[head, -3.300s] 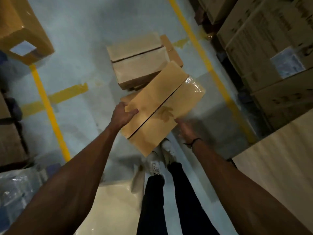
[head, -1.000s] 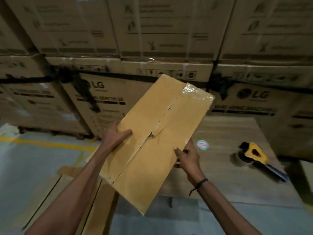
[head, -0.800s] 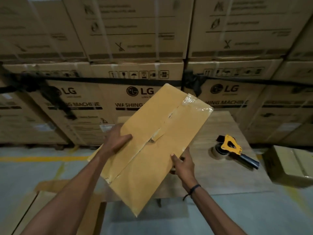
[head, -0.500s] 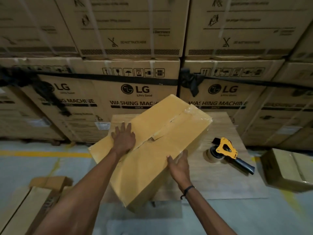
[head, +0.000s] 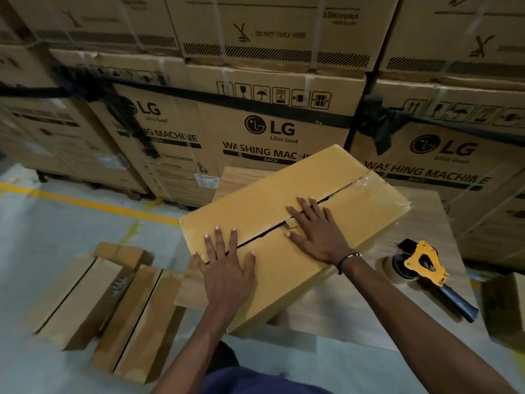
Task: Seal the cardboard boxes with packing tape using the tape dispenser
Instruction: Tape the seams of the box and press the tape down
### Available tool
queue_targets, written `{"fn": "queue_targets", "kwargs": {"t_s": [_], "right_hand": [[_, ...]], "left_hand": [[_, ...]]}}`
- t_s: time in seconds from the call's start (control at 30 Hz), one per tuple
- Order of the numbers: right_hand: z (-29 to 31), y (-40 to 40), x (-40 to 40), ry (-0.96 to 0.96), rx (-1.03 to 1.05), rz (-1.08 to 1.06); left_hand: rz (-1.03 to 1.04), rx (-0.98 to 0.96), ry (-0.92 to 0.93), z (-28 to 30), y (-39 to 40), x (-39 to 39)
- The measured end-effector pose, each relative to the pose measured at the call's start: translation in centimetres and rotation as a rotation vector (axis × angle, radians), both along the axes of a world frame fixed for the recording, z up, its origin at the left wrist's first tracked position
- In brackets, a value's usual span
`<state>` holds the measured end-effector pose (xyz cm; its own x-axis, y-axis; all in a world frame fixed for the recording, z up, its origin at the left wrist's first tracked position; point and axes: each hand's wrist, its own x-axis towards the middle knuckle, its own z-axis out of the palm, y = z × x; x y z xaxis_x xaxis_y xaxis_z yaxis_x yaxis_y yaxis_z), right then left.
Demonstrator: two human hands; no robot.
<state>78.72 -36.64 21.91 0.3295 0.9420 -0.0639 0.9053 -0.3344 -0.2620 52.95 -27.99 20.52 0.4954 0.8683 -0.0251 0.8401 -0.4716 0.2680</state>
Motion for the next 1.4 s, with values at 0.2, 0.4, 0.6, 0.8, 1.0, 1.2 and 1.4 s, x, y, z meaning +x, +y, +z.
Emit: {"fn": "queue_targets", "kwargs": {"t_s": [0.2, 0.4, 0.6, 0.8, 1.0, 1.2, 1.4], "right_hand": [[-0.8, 2.1, -0.7, -0.012, 0.033, -0.147], [-1.1, 3.4, -1.6, 0.005, 0.068, -0.388], [-0.8, 4.4, -2.5, 0.049, 0.097, -0.578], [0.4, 3.2, -3.4, 0.155, 0.287, -0.638], [1.7, -1.8, -2.9, 0.197, 0.529, -0.732], [3.2, -8.4, -1.0, 0.21, 0.623, -0.94], [3.2, -14.0, 0.9, 0.149, 0.699, -1.075]], "left_hand": [[-0.138, 0.005, 0.045, -0.4, 6.5, 1.0], [-0.374, 0.033, 0.099, 0.1, 13.3, 3.9], [-0.553, 0.053, 0.09, 0.4, 17.8, 6.9], [-0.591, -0.014, -0.083, 2.7, 14.9, 10.1], [-0.835, -0.066, -0.203, 4.9, 8.0, 14.6], [-0.928, -0.111, -0.331, 5.9, 3.6, 17.8], [-1.006, -0.154, -0.391, 6.2, -0.7, 20.5]]}}
